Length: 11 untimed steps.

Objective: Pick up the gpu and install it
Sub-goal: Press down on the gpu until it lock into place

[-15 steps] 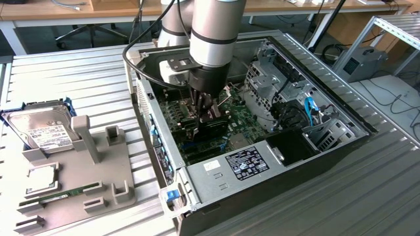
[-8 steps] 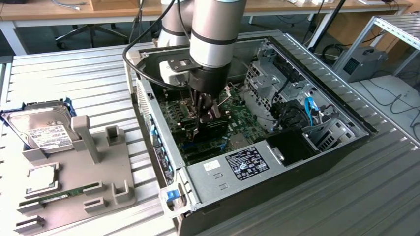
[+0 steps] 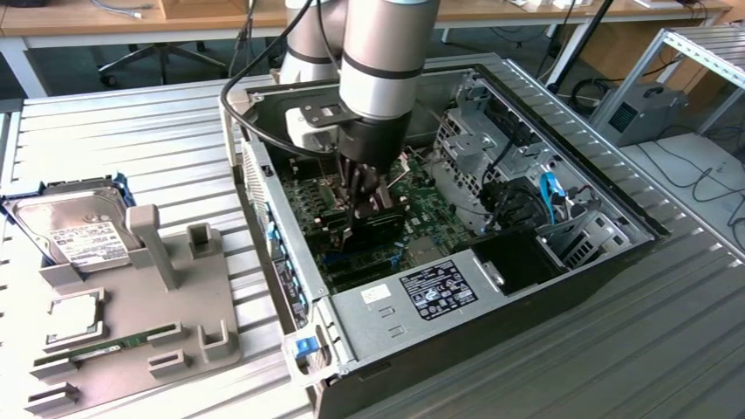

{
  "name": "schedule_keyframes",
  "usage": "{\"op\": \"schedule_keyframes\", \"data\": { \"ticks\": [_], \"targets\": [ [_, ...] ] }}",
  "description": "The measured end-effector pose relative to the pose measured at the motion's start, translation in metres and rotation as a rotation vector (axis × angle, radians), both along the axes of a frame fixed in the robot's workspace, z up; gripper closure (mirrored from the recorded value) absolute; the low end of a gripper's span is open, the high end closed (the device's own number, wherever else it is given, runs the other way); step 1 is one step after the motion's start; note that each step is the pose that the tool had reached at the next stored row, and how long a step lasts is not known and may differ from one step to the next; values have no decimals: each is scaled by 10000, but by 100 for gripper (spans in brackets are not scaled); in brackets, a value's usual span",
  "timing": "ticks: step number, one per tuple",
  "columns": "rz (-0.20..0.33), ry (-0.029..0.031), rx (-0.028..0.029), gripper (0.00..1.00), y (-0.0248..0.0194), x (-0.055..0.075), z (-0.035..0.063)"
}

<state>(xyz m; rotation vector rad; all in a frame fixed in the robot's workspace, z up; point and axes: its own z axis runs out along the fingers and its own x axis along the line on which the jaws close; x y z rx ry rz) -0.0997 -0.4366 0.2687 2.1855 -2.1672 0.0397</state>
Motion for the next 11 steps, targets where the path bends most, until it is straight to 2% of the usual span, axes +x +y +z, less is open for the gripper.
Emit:
{"op": "schedule_keyframes", "data": {
  "ticks": [3, 8, 11],
  "targets": [
    [1, -6, 8, 89, 9, 16, 20],
    [2, 0, -2, 89, 14, 20, 130],
    [2, 0, -3, 89, 14, 32, 163]
  ]
}}
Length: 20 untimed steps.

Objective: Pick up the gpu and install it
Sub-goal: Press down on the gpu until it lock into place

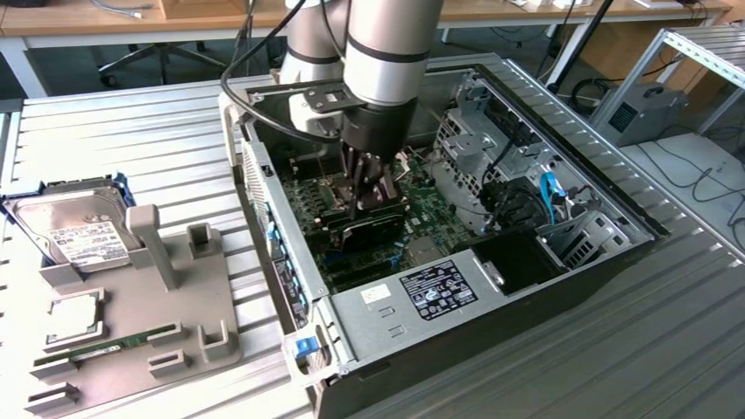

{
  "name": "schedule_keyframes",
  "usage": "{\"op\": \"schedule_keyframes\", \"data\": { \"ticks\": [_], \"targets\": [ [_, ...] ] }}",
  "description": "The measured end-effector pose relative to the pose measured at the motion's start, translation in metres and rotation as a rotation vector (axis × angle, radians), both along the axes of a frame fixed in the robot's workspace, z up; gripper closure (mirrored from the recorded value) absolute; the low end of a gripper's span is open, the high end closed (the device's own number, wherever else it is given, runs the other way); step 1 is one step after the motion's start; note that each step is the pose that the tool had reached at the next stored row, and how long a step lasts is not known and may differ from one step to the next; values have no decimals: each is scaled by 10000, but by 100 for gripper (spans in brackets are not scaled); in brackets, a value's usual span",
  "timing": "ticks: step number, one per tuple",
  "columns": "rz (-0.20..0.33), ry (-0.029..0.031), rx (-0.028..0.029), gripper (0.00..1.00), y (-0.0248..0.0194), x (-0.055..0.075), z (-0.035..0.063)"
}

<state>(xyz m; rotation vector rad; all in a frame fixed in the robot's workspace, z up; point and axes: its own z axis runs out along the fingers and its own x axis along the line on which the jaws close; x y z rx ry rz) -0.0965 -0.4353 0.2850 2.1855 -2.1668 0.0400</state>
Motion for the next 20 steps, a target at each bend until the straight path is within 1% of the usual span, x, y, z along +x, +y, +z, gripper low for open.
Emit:
{"op": "schedule_keyframes", "data": {
  "ticks": [6, 12, 20],
  "targets": [
    [-1, -1, 4, 89, 1, 38, 45],
    [0, 0, 8, 89, 0, 103, 61],
    [-1, 0, 9, 89, 0, 114, 66]
  ]
}}
